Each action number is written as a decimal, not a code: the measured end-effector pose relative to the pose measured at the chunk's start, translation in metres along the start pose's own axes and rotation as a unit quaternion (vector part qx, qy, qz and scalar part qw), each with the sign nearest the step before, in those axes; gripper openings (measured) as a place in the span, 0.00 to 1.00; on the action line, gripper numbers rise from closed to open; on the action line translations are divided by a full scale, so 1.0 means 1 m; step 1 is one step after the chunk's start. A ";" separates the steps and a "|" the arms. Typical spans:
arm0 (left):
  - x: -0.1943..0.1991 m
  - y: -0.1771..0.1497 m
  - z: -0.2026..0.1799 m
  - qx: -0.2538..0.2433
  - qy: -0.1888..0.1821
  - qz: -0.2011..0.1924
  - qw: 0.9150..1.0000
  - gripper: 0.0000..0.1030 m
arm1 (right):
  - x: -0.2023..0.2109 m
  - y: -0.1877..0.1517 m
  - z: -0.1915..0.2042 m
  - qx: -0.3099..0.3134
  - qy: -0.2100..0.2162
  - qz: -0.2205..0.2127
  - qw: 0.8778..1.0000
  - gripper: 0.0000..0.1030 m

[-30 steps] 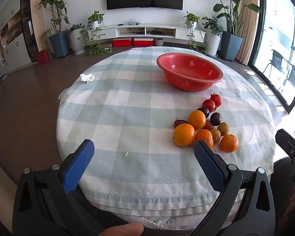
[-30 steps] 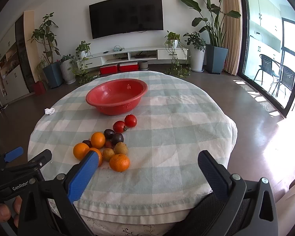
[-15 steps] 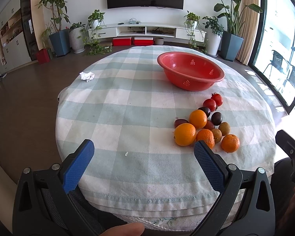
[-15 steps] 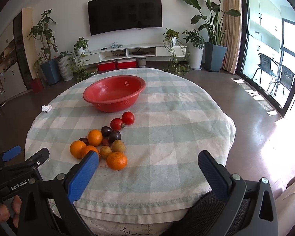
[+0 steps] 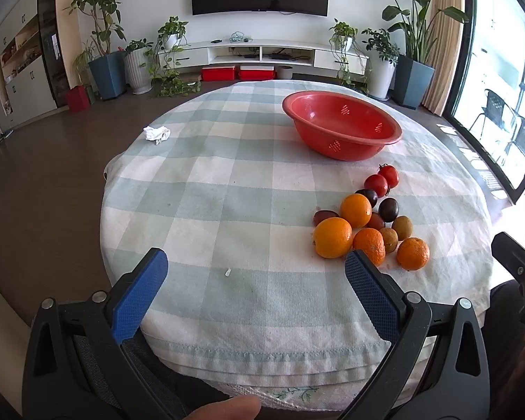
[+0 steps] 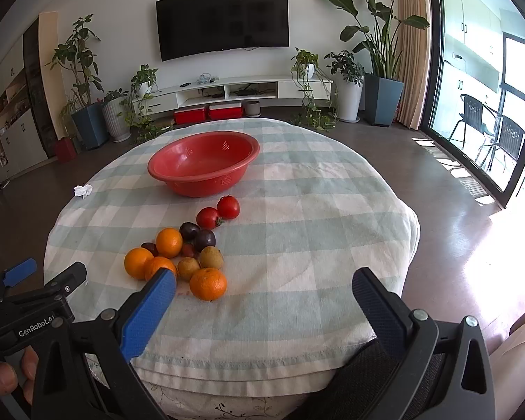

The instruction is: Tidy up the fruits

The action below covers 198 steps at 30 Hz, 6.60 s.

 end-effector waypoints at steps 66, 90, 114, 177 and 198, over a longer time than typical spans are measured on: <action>-0.056 0.009 -0.064 -0.324 -0.160 0.067 0.930 0.96 | -0.017 -0.012 0.005 0.013 0.076 0.031 0.997 0.92; -0.084 -0.001 -0.089 -0.361 -0.291 0.091 0.881 0.39 | -0.049 -0.020 0.008 0.011 0.099 0.081 0.992 0.88; -0.078 0.014 -0.059 -0.255 -0.298 0.072 0.917 0.35 | -0.093 -0.038 0.047 0.081 0.119 0.139 0.980 0.64; -0.228 0.185 -0.103 -0.190 -0.168 0.086 0.964 0.35 | -0.242 0.136 0.057 0.096 0.122 0.121 0.980 0.40; -0.238 0.176 -0.120 -0.241 -0.140 0.086 0.956 0.36 | -0.252 0.132 0.065 0.162 0.094 0.091 0.978 0.41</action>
Point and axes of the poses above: each gripper's, at about its wrist camera, not at the fingertips, and x roughly against the way its jaws point, z to its left, y to its top, the point moved 9 cm from there along -x, roughly the way its jaws point
